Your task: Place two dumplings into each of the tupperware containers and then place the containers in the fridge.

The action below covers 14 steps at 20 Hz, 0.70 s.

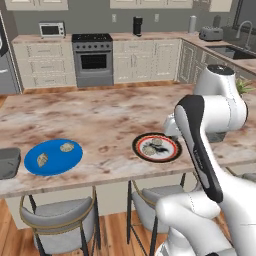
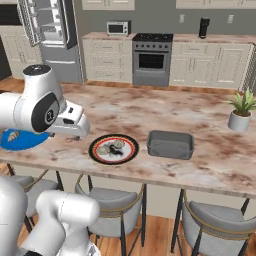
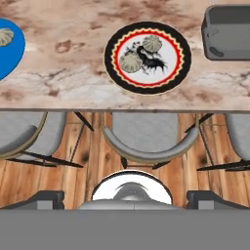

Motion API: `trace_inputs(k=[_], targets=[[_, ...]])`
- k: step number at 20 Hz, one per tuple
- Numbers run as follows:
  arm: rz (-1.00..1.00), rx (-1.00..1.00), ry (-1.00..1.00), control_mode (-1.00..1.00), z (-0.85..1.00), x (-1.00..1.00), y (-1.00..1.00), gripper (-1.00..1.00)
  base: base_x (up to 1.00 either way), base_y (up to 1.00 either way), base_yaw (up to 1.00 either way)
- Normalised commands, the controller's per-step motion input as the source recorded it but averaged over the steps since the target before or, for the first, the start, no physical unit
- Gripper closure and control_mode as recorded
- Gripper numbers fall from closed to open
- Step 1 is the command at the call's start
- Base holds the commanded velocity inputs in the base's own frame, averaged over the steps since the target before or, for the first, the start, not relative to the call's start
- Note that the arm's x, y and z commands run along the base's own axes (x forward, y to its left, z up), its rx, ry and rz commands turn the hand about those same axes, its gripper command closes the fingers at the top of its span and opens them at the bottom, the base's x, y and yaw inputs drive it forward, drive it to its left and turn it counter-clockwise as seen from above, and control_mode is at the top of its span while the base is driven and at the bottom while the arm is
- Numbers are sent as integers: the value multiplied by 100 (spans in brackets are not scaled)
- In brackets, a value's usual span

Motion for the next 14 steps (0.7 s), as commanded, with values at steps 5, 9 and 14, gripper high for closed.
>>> trace_inputs(k=[5, 9, 14], targets=[[0, 0, 3, -100, -45, 100, 0, -100, 0, 0, 0], [0, 1, 8, -100, -64, 100, 4, -100, 0, 0, 0], [0, 1, 5, -100, -69, 100, 0, -100, 0, 0, 0]])
